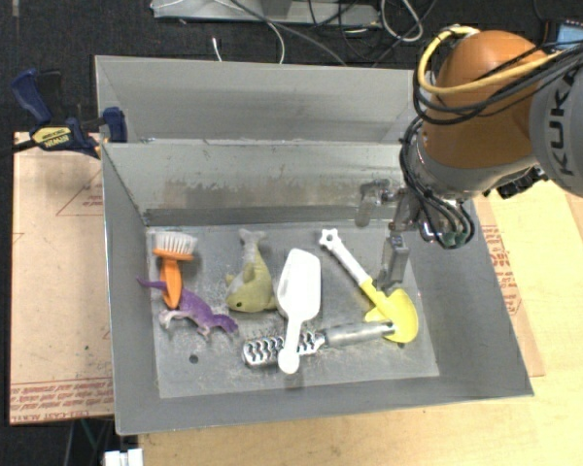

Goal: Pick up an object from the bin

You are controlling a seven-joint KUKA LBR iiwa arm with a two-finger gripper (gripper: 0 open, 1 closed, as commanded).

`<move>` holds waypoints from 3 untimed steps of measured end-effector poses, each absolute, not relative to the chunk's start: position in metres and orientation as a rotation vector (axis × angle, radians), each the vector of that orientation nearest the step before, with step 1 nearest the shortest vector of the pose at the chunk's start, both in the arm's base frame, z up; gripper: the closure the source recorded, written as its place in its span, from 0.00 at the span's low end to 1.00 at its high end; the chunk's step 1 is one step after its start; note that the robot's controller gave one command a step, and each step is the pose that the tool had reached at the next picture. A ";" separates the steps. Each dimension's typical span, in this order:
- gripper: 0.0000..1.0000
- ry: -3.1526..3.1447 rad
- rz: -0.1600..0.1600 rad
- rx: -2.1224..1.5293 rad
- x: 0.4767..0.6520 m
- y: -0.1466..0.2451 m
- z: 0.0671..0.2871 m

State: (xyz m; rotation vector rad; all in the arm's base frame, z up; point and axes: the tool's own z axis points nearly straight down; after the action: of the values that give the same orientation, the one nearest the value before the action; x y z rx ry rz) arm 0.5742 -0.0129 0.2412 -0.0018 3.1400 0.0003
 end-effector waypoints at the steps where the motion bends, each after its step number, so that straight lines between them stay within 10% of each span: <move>1: 0.00 3.140 0.000 -0.002 0.574 -0.013 0.241; 2: 0.00 3.143 0.001 -0.080 0.524 -0.006 0.175; 3: 0.00 3.118 0.000 -0.197 0.547 0.024 0.170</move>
Offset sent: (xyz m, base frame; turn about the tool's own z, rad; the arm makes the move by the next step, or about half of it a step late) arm -0.0489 0.0062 -0.0638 -0.0522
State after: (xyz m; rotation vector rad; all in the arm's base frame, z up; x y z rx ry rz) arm 0.5467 0.0239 0.1704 -0.1966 3.1183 -0.0003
